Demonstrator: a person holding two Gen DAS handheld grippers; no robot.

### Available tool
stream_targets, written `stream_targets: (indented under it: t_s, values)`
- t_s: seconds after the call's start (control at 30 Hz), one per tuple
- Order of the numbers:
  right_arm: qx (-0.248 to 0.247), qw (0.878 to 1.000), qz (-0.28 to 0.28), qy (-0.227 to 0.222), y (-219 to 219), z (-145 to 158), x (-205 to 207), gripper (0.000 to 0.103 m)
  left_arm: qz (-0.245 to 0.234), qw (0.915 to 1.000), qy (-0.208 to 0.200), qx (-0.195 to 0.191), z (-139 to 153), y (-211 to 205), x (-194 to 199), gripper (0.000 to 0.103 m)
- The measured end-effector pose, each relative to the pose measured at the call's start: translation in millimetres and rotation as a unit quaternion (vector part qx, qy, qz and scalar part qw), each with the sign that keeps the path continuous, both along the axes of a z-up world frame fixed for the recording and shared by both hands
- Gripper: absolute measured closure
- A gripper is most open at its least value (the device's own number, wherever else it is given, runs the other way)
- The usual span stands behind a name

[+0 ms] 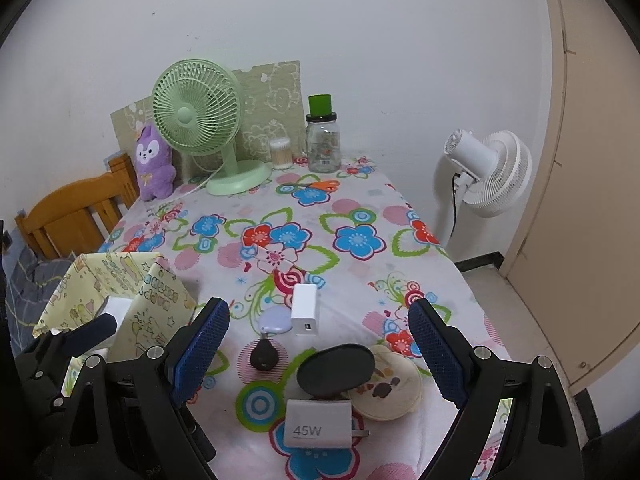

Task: Organize rigid objects
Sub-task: 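Withdraw both grippers from the box back over the remaining table items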

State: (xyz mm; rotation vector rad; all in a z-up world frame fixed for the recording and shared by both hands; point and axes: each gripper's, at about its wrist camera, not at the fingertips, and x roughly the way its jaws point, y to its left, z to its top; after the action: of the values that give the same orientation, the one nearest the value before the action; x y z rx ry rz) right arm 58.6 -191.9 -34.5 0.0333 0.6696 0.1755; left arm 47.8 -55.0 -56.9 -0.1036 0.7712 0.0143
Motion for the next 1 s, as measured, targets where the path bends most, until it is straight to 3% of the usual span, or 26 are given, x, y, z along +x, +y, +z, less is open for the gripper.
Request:
stream_targets:
  t_s: [1.0]
  values:
    - [0.001, 1.0, 0.003, 0.031, -32.5, -49.9, 3.8, 0.01, -0.013, 0.9996, 0.023, 0.011, -44.1, -35.6, -1.6, 0.003]
